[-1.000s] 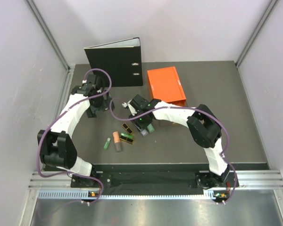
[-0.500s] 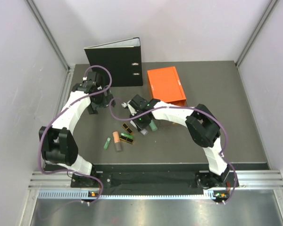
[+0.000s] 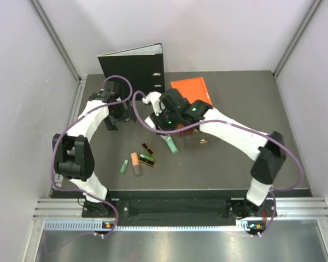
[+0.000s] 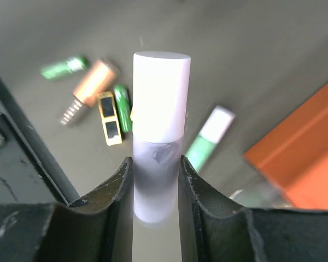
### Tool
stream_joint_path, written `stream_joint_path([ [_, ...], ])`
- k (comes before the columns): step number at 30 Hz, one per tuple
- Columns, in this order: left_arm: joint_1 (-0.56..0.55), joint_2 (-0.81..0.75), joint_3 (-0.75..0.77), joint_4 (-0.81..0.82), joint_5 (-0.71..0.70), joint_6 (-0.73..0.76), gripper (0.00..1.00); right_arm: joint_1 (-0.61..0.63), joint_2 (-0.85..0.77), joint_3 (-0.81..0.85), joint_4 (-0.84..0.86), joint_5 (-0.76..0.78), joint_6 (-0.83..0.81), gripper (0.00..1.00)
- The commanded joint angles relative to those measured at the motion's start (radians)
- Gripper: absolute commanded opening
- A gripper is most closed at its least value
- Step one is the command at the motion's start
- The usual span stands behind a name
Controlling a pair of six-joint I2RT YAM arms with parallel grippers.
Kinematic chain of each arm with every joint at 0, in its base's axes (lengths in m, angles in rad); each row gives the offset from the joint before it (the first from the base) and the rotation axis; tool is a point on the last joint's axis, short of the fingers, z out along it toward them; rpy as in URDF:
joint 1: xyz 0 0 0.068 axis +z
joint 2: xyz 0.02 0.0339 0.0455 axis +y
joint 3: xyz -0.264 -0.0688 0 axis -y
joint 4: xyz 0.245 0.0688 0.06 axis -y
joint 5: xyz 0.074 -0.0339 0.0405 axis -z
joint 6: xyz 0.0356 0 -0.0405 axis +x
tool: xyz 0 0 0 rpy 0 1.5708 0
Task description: Organize the makeup
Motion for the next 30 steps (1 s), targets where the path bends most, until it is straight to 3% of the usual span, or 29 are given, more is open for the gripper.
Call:
stream_joint_path([
  [1,0.004,0.028,0.064,0.044,0.044,0.007,0.99,0.002,-0.137,0.071,0.004,-0.012,-0.108,0.00],
  [7,0.004,0.072,0.090,0.053,0.070,0.012,0.99,-0.046,-0.263,-0.031,0.050,0.028,-0.219,0.00],
  [11,0.003,0.095,0.101,0.060,0.084,0.012,0.99,-0.084,-0.386,-0.192,0.122,0.020,-0.329,0.00],
  [17,0.004,0.131,0.105,0.079,0.111,-0.002,0.99,-0.223,-0.532,-0.364,0.248,-0.015,-0.435,0.00],
  [23,0.004,0.161,0.116,0.090,0.148,-0.010,0.99,-0.360,-0.543,-0.430,0.257,-0.032,-0.535,0.00],
  [30,0.004,0.164,0.113,0.083,0.145,0.001,0.99,-0.362,-0.498,-0.452,0.239,-0.060,-0.650,0.00],
])
